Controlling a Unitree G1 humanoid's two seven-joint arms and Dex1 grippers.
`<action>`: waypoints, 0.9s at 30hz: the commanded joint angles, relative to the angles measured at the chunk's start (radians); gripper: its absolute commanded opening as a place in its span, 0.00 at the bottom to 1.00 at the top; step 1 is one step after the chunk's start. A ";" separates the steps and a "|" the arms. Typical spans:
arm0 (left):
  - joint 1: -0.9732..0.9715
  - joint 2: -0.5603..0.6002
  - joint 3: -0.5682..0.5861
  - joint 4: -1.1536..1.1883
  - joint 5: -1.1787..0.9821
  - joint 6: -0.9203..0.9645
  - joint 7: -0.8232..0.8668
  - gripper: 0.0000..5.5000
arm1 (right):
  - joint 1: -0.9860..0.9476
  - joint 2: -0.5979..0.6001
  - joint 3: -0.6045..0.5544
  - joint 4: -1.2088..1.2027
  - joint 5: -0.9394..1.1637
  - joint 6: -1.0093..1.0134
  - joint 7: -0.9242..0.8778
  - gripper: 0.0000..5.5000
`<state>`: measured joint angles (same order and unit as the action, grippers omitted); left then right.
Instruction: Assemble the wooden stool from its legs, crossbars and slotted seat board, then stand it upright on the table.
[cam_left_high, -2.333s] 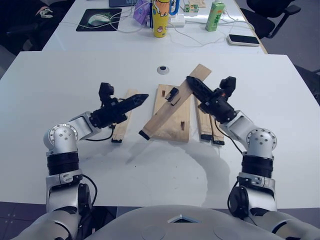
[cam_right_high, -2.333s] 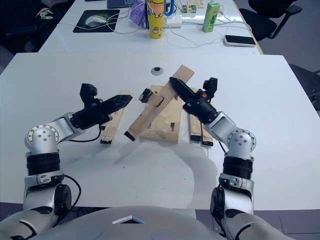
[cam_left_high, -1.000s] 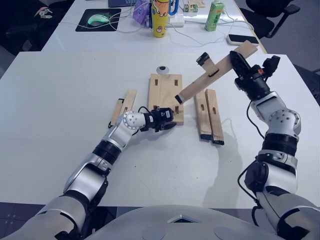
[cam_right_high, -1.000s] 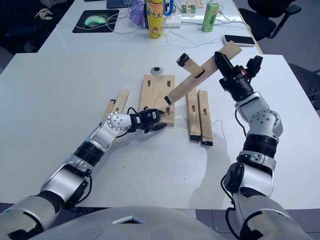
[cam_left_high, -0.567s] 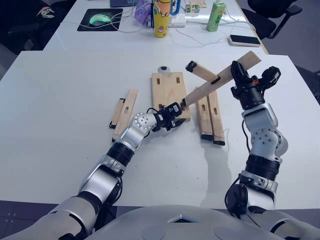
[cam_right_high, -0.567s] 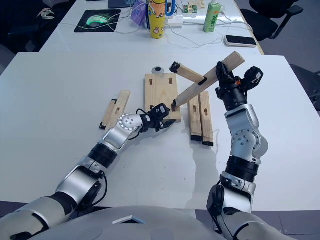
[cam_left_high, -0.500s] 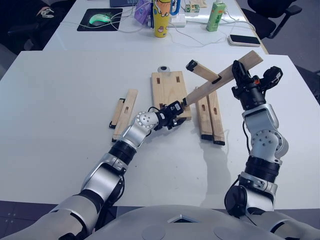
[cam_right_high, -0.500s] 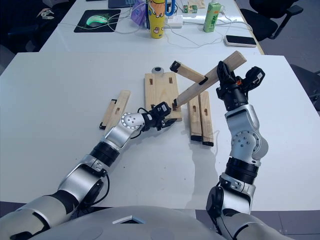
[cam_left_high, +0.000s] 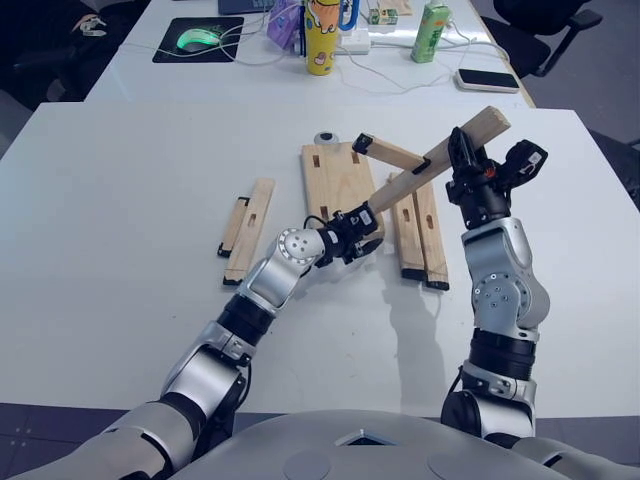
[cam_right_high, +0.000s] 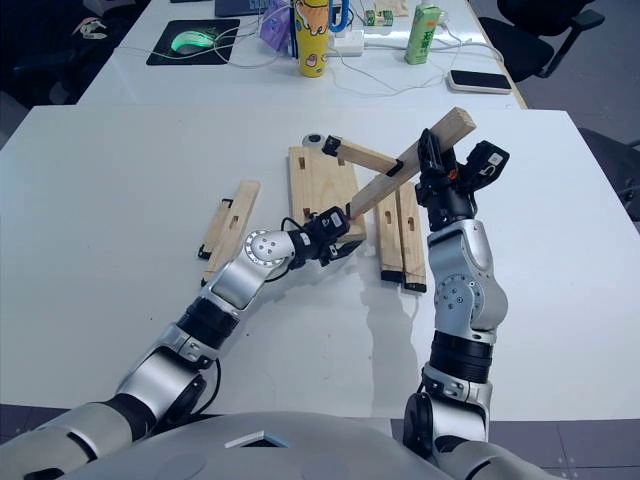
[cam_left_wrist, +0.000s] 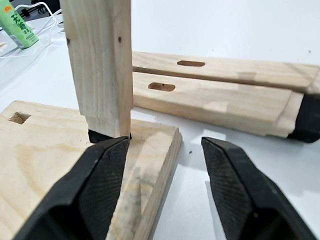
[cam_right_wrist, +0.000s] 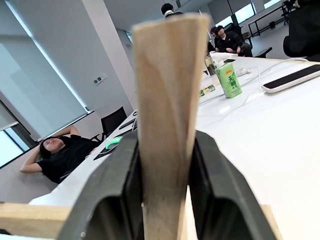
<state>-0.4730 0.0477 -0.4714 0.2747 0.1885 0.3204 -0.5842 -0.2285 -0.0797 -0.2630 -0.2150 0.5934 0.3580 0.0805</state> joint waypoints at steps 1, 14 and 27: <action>0.021 0.015 0.002 -0.060 -0.001 0.043 -0.004 0.49 | 0.022 -0.016 0.026 -0.008 -0.057 -0.007 -0.003 0.19; 0.169 0.194 0.059 -0.276 0.001 0.129 -0.018 0.49 | 0.151 0.008 0.226 -0.104 -0.272 -0.049 -0.040 0.19; 0.142 0.162 0.054 -0.156 0.002 0.041 0.032 0.49 | 0.048 -0.027 0.280 0.138 -0.335 -0.026 0.024 0.19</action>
<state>-0.3128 0.2173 -0.4137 0.0934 0.1873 0.3629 -0.5572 -0.2344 -0.1007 -0.0088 -0.1776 0.2904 0.2654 0.0932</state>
